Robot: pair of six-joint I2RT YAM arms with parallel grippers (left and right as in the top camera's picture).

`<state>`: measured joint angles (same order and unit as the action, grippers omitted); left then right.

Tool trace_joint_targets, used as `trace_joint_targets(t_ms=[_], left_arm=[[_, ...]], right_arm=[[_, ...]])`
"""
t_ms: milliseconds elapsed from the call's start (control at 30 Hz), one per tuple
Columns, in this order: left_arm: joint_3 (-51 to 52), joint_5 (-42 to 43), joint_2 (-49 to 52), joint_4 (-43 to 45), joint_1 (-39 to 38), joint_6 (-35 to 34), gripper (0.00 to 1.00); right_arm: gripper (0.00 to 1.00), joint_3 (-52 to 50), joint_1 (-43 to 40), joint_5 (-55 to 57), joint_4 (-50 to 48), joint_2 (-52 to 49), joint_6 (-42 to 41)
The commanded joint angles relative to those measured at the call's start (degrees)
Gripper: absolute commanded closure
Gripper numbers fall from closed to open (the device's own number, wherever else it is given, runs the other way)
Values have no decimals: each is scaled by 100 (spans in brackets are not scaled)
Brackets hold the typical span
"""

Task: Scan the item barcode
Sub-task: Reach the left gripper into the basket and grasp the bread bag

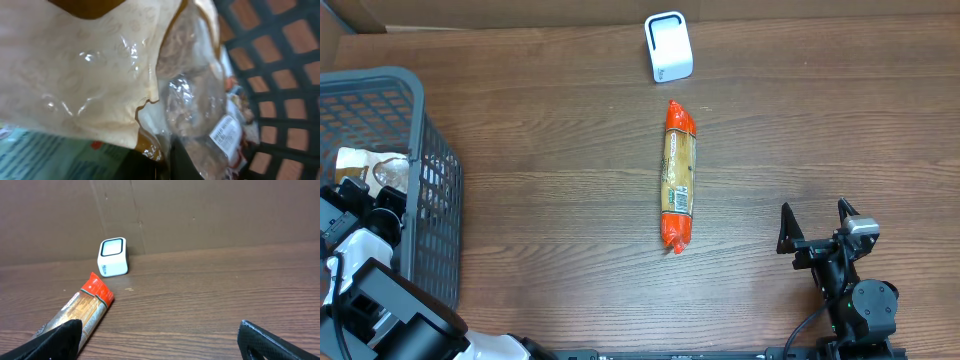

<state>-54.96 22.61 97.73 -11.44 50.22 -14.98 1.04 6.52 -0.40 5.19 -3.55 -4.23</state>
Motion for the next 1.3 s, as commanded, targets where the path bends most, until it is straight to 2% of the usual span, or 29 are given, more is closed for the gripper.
trace_joint_targets(t_ms=[0,233,367,633,900,1033,1267], left_arm=[[-48,461,-278,9,-42,-184,96],[-48,-323,-1158,-623,-26,-885,96],[-48,-811,-1742,-1010,-26,-1582,96],[-48,-2100,-2361,-2660,-44,-3058,96],[-26,-2201,-1821,-2774,-44,-2981,94],[-26,-2203,-1390,-2719,-42,-2782,82],[-26,-2199,-629,-2264,-44,-2461,68]], right_arm=[[0,-55,37,50,-35,2,37],[0,-55,37,52,-35,2,39],[0,-55,37,52,-35,2,39],[0,-55,39,52,-37,2,39],[0,-55,39,52,-37,2,39],[0,-55,37,52,-35,2,39],[0,-55,37,52,-35,2,37]])
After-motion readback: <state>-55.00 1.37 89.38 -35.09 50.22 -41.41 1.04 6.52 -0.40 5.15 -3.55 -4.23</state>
